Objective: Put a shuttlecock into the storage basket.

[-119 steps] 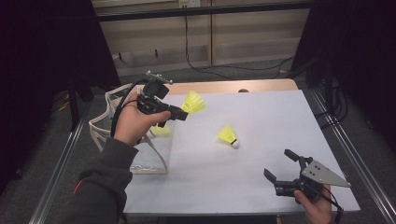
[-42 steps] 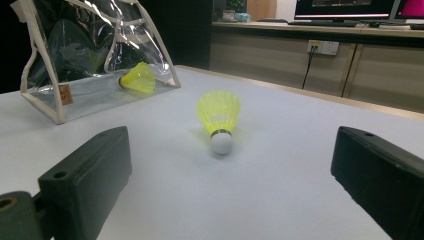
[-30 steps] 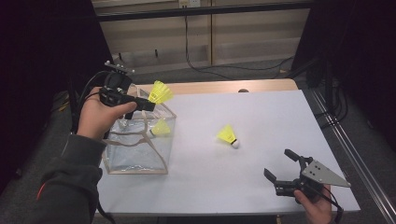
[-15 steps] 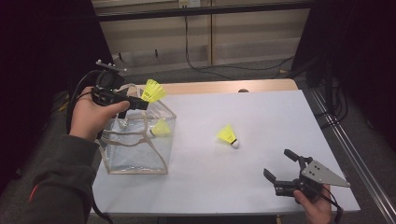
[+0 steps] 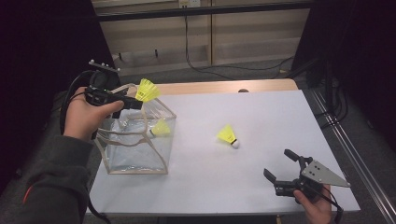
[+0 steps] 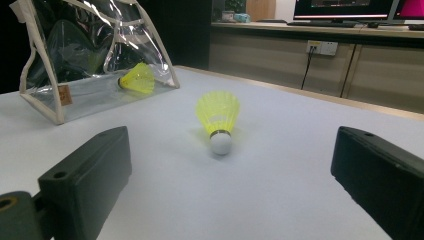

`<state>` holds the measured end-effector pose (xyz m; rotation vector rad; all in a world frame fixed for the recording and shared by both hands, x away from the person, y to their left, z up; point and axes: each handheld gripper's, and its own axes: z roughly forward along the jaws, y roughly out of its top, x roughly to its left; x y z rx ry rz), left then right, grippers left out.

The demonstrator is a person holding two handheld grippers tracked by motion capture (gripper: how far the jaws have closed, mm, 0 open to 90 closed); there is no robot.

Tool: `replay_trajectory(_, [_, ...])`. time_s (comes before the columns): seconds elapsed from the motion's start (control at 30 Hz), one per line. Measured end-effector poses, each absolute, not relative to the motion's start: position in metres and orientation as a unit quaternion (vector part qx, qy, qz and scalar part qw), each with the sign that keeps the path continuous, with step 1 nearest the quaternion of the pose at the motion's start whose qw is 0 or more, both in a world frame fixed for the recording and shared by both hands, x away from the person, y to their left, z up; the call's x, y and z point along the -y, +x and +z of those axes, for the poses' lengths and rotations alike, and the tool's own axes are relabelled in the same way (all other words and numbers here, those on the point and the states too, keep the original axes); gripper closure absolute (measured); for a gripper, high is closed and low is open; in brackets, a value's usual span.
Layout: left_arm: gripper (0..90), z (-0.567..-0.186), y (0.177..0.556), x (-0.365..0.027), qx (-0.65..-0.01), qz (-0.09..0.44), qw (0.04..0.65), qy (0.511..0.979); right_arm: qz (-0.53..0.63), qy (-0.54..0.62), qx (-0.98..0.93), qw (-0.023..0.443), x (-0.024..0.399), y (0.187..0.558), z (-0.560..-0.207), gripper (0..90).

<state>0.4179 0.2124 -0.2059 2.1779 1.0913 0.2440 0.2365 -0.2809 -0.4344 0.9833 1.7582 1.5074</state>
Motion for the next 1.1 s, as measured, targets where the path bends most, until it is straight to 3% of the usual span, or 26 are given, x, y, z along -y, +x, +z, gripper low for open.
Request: replay_trajectory(1.1, [64.9, -0.204, 0.415, -0.24, -0.447, 0.113, 0.334, 0.822, 0.57, 0.373, -0.664, 0.308, 0.28, 0.237, -0.435, 2.6])
